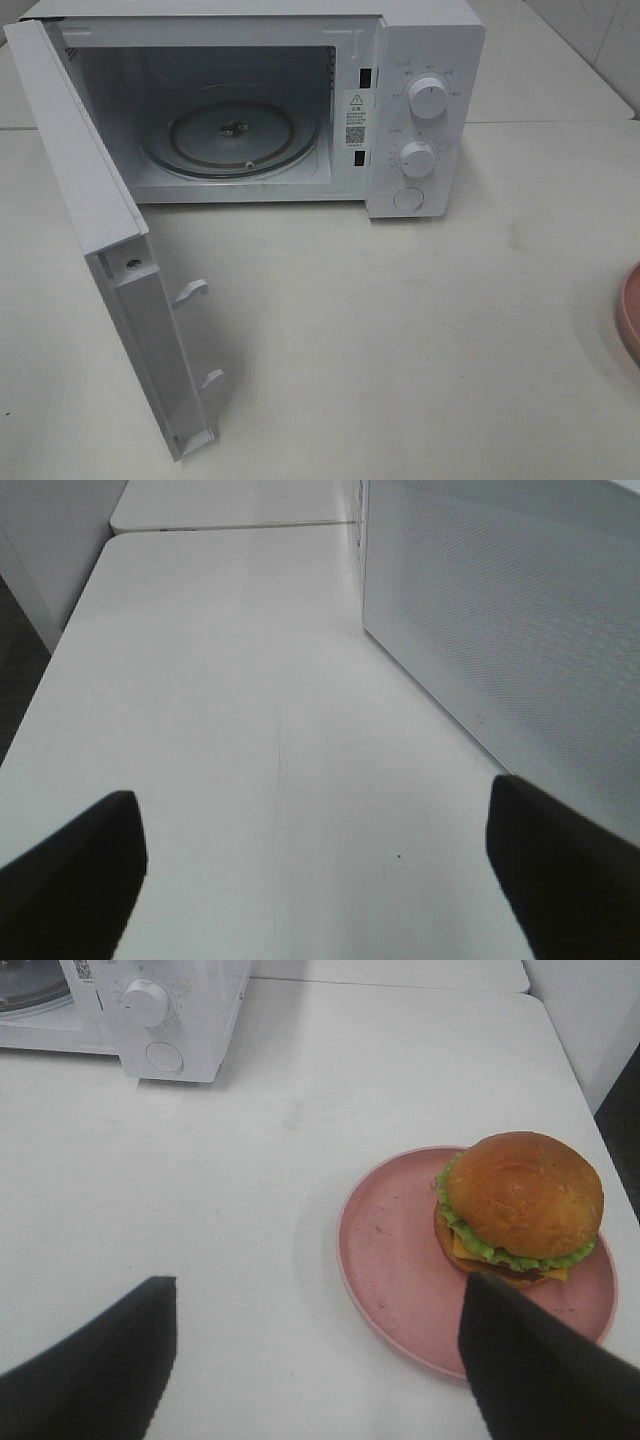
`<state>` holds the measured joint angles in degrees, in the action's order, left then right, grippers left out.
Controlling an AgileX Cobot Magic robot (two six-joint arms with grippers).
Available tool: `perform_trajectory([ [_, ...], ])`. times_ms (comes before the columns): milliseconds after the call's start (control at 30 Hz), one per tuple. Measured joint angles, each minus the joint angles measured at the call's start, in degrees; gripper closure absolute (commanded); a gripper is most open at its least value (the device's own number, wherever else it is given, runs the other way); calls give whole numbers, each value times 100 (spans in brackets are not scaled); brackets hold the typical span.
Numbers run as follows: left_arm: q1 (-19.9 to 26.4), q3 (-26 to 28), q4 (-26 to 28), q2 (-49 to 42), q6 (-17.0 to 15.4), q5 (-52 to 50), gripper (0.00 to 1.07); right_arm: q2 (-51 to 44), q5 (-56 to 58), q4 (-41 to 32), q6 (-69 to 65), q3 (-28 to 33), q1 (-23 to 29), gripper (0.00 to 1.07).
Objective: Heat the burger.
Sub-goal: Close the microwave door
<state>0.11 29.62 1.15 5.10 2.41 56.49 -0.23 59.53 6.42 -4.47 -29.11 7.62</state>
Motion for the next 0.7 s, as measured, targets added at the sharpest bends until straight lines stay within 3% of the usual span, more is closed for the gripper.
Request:
perform_trajectory([
  [33,0,6,0,246,0,-132,37,0,0,0,0,0,0,31],
  [100,0,6,0,344,0,-206,42,0,0,0,0,0,0,31],
  [133,0,6,0,561,0,-481,52,0,0,0,0,0,0,31],
  [233,0,-6,0,665,0,-607,58,0,0,0,0,0,0,31],
  [300,0,-183,0,1054,0,-1243,80,0,0,0,0,0,0,31],
  [333,0,-183,0,1054,0,-1243,80,0,0,0,0,0,0,31],
  [367,0,-235,0,1140,0,-1352,86,0,0,0,0,0,0,31],
  [400,0,-361,0,1324,0,-1599,99,0,0,0,0,0,0,31],
  [500,0,-561,0,1604,0,-2086,107,0,0,0,0,0,0,31],
  [700,0,-1077,0,2028,6,-3352,107,0,0,0,0,0,0,31],
])
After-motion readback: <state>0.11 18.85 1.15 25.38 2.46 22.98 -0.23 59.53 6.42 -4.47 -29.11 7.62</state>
